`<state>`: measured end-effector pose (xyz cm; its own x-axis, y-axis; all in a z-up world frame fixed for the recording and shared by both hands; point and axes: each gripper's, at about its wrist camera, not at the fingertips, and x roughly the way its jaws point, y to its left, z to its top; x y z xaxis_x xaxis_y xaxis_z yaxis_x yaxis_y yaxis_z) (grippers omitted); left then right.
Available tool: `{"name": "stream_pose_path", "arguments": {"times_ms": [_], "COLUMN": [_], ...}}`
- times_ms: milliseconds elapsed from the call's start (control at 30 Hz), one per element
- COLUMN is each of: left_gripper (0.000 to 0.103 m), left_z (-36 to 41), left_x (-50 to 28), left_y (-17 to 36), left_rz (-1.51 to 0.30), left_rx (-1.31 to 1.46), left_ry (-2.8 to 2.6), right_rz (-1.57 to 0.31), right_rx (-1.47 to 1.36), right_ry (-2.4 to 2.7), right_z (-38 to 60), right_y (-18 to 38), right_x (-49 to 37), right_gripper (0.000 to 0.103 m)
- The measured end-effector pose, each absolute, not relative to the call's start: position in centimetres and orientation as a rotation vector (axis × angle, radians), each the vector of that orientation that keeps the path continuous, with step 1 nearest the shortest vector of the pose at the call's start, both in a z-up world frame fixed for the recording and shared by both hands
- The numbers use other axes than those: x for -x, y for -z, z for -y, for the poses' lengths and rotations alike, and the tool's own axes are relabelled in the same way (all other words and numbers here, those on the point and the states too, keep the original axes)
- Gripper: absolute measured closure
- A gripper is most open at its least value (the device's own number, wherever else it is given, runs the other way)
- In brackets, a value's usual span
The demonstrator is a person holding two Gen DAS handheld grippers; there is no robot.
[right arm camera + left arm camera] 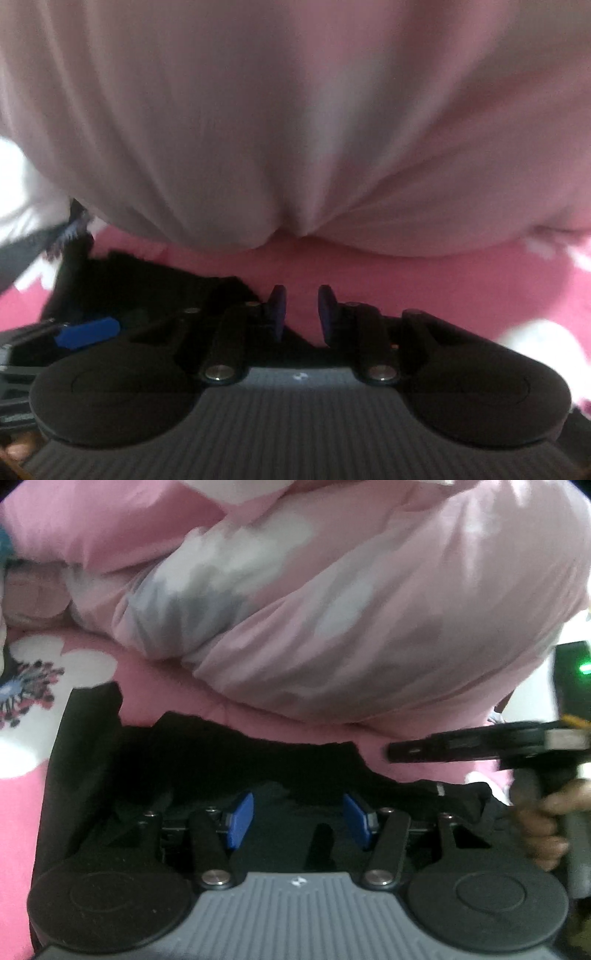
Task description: Fold clothes
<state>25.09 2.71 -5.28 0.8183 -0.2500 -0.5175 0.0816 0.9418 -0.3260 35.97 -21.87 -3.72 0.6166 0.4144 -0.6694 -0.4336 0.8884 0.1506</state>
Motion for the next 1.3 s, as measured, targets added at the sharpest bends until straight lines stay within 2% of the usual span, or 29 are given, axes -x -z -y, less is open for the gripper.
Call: {"name": "stream_pose_path", "arguments": {"times_ms": [233,767,800,833,900,1167,1300], "left_gripper": [0.048,0.048,0.048,0.048,0.048,0.048,0.048], "left_z": [-2.7,-3.1,-3.1,-3.2,-3.5,-3.6,-3.7], "left_x": [-25.3,-25.5,-25.5,-25.5,-25.5,-25.2,-25.4], "left_y": [5.4,5.8,5.9,5.9,5.9,5.6,5.7], "left_rz": [-0.609,-0.608,-0.605,-0.603,-0.596,-0.565,-0.585], "left_rx": [0.288,0.312,0.315,0.323,0.340,0.338,0.344], "left_ry": [0.185,0.197,0.198,0.200,0.202,0.175,0.161], "right_rz": [-0.773,-0.705,-0.694,-0.684,-0.663,-0.540,-0.559], "right_rx": [0.122,0.202,0.213,0.223,0.245,0.273,0.308], "right_ry": [-0.568,-0.650,-0.645,-0.639,-0.629,-0.536,-0.469], "right_z": [20.0,19.7,19.4,19.2,18.6,17.7,16.9], "right_y": [5.0,4.2,4.2,4.2,4.2,2.9,4.3], "right_x": [-37.8,-35.4,-35.1,-34.8,-34.1,-34.2,-35.8], "right_gripper": [0.082,0.083,0.086,0.095,0.100,0.102,0.103]}}
